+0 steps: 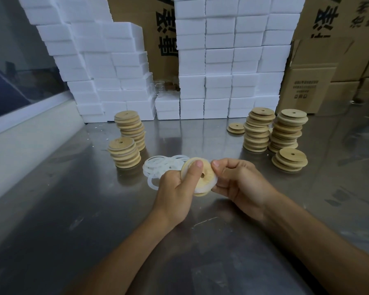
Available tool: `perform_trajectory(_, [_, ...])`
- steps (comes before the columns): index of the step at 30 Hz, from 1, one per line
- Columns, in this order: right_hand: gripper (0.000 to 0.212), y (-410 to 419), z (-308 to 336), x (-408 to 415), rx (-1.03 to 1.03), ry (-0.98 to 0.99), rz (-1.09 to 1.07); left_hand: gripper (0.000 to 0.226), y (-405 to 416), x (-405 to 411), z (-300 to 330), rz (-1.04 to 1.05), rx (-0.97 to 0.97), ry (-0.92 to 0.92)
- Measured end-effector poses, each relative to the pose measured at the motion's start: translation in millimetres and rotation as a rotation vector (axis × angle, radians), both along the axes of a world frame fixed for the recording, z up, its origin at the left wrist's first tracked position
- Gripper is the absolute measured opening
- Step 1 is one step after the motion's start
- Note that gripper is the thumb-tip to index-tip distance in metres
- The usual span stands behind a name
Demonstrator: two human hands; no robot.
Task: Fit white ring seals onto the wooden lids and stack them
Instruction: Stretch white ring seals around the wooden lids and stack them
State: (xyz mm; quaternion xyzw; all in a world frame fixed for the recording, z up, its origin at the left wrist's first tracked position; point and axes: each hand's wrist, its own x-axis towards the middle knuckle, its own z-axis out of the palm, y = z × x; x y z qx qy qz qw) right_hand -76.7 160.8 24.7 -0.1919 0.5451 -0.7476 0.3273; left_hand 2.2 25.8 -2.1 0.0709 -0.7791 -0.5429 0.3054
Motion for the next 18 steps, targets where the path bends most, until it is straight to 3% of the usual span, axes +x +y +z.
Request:
perform_trajectory(9, [0.015, -3.3, -2.1, 4.4, -0.010, 0.003, -0.002, 0.053, -3.0, -0.3, -2.0, 0.033, -0.058, -0.002])
perform_trajectory(12, [0.014, -3.8, -5.3, 4.5, -0.016, 0.047, -0.039, 0.065, -4.5, -1.0, -3.7, 0.033, -0.095, -0.042])
perform_trajectory(14, [0.013, -5.0, -7.8, 5.0, -0.008, 0.166, -0.117, 0.071, -4.0, -0.7, -5.6, 0.052, -0.131, -0.066])
perform_trajectory(18, [0.018, -7.3, -9.7, 6.7, 0.027, 0.678, -0.297, 0.052, -0.1, 3.0, -2.8, 0.010, -0.156, -0.097])
